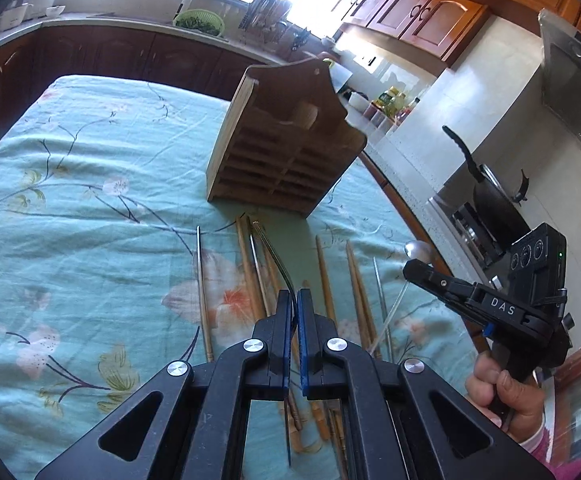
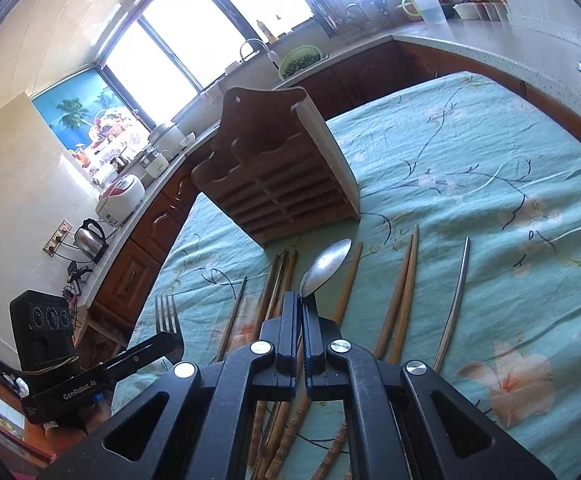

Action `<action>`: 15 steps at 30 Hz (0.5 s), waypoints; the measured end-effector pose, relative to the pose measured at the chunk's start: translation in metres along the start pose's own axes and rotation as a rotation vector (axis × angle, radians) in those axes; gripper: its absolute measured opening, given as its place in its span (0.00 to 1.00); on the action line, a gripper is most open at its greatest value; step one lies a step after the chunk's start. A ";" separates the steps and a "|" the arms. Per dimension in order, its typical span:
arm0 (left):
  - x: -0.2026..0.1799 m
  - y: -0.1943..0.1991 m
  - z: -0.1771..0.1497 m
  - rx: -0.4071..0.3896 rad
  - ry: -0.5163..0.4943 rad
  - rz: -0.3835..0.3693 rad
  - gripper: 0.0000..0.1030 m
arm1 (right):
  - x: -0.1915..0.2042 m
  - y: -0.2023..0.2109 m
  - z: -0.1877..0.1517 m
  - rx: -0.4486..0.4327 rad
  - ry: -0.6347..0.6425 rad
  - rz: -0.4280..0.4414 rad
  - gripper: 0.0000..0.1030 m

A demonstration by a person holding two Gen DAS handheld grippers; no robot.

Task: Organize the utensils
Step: 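Lift the fork with the left tool and the spoon with the right tool into the wooden holder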

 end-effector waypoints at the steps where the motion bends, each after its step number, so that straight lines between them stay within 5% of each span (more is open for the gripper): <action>1: -0.003 0.009 -0.001 -0.018 -0.004 -0.005 0.01 | 0.002 0.003 0.002 -0.013 0.010 -0.003 0.02; 15: -0.018 0.053 -0.014 -0.144 -0.030 -0.003 0.01 | 0.016 0.035 0.033 -0.139 0.086 -0.088 0.02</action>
Point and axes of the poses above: each gripper's, at about its wrist camera, not at the fingertips, and y roughly against the way its jaws point, x to its left, z to its top, the point moved 8 cm from there along -y, roughly the way its jaws point, and after that the axes turned 10 degrees about x, right-handed, at the moved point
